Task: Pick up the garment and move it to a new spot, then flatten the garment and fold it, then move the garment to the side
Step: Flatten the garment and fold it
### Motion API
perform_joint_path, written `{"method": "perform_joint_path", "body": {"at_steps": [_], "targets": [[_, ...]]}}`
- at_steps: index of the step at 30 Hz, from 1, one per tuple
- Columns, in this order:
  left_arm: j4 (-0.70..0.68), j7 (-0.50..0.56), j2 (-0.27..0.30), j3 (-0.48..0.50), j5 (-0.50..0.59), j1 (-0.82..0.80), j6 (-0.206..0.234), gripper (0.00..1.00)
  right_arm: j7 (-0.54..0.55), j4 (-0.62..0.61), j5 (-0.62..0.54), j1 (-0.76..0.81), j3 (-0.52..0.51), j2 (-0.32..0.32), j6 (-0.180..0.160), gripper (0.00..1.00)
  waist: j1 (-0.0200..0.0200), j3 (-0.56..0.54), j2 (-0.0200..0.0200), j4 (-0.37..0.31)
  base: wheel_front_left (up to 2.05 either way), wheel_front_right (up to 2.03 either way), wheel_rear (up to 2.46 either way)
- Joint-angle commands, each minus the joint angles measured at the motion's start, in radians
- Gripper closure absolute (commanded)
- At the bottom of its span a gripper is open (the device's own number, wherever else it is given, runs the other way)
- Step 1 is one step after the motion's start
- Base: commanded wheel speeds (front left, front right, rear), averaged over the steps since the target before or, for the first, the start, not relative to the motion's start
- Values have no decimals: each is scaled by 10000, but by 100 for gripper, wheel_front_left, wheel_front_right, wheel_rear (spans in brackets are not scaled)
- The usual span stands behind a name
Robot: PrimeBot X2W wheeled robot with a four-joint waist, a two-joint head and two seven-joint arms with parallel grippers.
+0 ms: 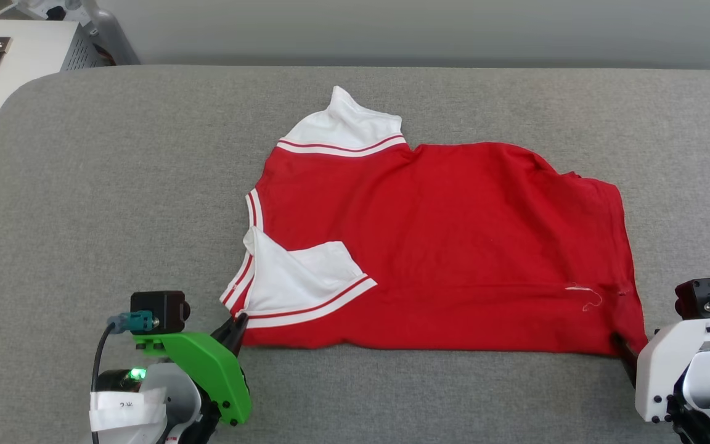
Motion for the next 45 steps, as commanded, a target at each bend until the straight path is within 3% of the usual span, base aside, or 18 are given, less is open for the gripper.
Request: {"method": "perform_joint_path", "body": {"at_steps": [1, 11, 13, 14, 22, 31, 45], "targets": [[-140, 29, 93, 35, 126, -102, 81, 100, -79, 167, -160, -221, -51, 56, -9, 0, 0, 114, 0, 111, 0, 0, 0], [-538, 75, 309, 15, 230, -11, 243, 100, -98, 1395, -223, -603, -269, 437, -9, 0, 0, 335, 0, 235, 0, 0, 0], [-484, 120, 295, -50, 244, -22, 212, 100, -28, 1550, -117, -587, -203, 445, -9, 88, 0, 342, 0, 230, 0, 0, 0], [-359, 152, 273, -113, 255, -31, 182, 100, -126, 1655, -97, -572, -117, 372, -9, 100, 0, 296, 0, 194, 0, 0, 0], [133, 349, 412, -336, 112, 397, 84, 100, -570, 1410, 71, 38, -302, 138, -9, 100, 0, -593, 0, 93, 0, 0, 0], [339, 440, 436, -566, -173, 1237, 121, 100, -213, 484, 210, 1375, -744, 424, -9, 100, 0, -1380, 0, 87, 0, 0, 0], [1105, 687, 99, -993, -240, 1395, -16, 100, 294, -477, 189, 2373, -1365, 776, -9, 100, 0, -1279, 0, 56, 0, 0, 0]]}}
